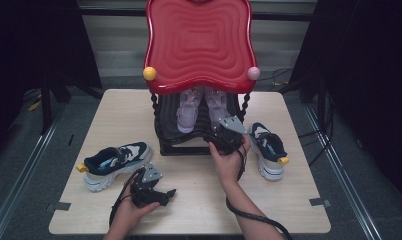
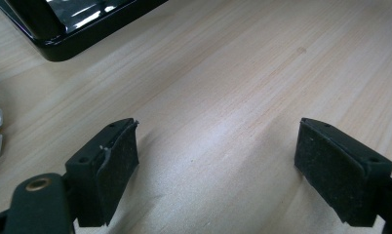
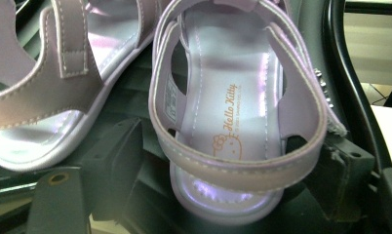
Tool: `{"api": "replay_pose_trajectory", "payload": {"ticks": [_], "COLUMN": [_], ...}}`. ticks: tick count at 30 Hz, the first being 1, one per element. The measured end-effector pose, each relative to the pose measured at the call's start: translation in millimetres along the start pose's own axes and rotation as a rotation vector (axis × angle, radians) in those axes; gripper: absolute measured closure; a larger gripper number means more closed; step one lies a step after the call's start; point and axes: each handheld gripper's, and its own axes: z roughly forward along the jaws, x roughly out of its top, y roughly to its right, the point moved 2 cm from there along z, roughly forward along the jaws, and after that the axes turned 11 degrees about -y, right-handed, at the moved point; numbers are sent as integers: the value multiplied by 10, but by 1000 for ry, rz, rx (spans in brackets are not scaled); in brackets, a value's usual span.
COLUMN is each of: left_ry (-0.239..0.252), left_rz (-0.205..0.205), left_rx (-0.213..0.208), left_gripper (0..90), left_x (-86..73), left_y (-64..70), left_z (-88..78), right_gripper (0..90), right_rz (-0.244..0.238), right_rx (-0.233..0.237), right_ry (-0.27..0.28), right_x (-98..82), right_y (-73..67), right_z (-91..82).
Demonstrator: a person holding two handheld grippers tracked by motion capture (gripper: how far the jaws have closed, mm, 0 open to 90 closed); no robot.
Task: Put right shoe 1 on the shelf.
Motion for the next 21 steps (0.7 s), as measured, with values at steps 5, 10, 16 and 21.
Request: {"api": "replay_pose_trajectory", "payload": {"ticks": [5,10,16,21], "left_ry": [0,0,-1,1], "left_rz": [1,-1,0,0], "left_rx": [0,0,0,-1], "left_gripper": [156,156,156,156], "left_x": [0,0,0,0], "left_y": [-1,0,-1,-1], "left_z": [0,0,0,1], "right_gripper": [346,363,365,364], "right_rz": [14,29,50,45], "right_rx": [-14,-23,-32,-36], "right_ry": [13,10,18,19], "right_x": [-12,-1,38,83], "right_y": [30,10,-22,-44], "right_z": [-14,-19,20,74]}}
